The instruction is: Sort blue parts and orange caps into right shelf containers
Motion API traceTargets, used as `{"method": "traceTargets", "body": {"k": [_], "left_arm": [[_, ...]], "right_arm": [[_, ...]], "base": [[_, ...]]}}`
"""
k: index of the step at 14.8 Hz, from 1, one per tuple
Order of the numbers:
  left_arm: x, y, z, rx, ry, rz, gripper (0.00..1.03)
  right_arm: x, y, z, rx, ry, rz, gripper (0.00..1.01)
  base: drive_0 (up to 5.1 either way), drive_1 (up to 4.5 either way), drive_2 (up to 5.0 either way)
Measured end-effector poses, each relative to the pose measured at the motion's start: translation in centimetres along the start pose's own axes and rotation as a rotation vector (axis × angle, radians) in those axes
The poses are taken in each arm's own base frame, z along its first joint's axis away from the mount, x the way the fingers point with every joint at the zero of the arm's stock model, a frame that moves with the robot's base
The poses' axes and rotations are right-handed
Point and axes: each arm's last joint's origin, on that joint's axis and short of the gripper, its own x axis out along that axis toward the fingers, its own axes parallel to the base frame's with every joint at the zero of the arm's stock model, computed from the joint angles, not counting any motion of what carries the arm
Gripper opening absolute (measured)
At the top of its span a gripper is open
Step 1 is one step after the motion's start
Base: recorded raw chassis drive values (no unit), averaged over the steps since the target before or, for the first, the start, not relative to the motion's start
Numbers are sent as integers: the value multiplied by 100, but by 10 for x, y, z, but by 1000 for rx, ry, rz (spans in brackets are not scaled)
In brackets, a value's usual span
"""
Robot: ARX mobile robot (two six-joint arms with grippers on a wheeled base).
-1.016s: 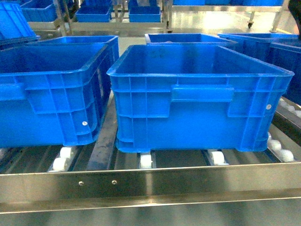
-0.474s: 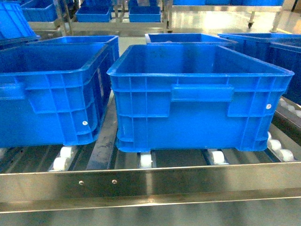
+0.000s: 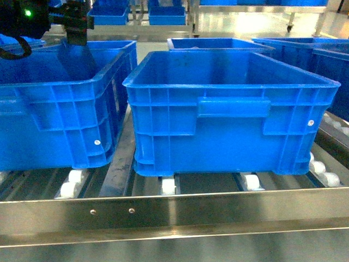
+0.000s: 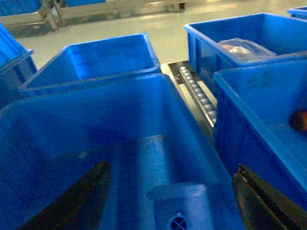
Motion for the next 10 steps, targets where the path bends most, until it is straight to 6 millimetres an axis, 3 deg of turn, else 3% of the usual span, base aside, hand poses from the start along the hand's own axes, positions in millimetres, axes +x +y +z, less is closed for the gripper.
{"method": "traceTargets", "body": {"k": [2,4,6,7,8,9,10], "left_arm": [[-34,0,2,-2,-54,4,100],[-86,20,2,-60,-135,81,98],[-137,37,-29,-88,-130,160,98],[-155,38,-55,-91,-155,173,93],[-165,31,-74,-115,-163,85,80],[-178,23,-87,-128,-143,54,67],[-192,19,-88,-131,-173,44,55]], "right_arm": [[0,0,0,0,-1,0,98],[0,0,0,0,0,0,98],[0,0,0,0,0,0,98],[-2,-1,1,33,-100,-47,89],[-12,-5,-5,64,-141,-64,76],[-24,-8,-12,77,-137,-73,64],[-33,-11,-16,83,-139,-81,51]], "base": [[0,0,0],[0,0,0],[0,0,0],[0,0,0],[0,0,0],[0,0,0],[0,0,0]]}}
